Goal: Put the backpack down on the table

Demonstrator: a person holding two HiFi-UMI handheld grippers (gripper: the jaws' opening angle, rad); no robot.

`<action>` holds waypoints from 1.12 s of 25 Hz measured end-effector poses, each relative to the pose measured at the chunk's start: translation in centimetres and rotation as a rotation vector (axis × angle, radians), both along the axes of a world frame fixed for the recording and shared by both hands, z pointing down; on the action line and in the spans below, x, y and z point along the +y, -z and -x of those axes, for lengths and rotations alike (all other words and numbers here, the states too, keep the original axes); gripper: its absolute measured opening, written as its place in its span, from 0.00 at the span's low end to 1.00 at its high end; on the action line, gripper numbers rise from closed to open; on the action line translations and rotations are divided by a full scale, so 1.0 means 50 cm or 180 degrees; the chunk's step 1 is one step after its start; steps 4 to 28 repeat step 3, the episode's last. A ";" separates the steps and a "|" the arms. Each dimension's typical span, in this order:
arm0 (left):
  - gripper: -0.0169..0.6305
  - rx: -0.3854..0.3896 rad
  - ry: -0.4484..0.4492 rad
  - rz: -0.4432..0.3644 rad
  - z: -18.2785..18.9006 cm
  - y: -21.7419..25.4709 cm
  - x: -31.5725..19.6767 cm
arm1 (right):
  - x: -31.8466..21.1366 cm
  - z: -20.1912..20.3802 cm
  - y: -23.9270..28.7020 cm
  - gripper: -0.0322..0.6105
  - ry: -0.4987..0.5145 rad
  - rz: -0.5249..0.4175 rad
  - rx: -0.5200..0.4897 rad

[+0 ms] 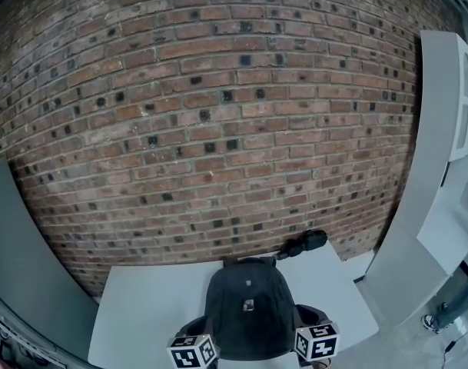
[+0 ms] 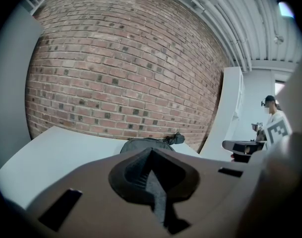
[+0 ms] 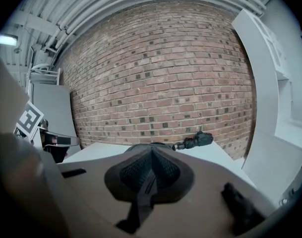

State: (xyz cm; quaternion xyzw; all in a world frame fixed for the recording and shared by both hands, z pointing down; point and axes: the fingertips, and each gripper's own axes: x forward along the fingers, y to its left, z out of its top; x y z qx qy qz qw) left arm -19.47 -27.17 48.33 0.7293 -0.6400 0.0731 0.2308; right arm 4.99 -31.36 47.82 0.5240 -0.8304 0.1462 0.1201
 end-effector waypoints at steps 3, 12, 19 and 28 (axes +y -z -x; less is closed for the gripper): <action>0.05 0.0026 0.0009 0.0014 0.008 -0.006 -0.006 | -0.006 0.005 0.000 0.10 0.0015 -0.0001 0.0051; 0.05 0.0026 0.0009 0.0014 0.008 -0.006 -0.006 | -0.006 0.005 0.000 0.10 0.0015 -0.0001 0.0051; 0.05 0.0026 0.0009 0.0014 0.008 -0.006 -0.006 | -0.006 0.005 0.000 0.10 0.0015 -0.0001 0.0051; 0.05 0.0026 0.0009 0.0014 0.008 -0.006 -0.006 | -0.006 0.005 0.000 0.10 0.0015 -0.0001 0.0051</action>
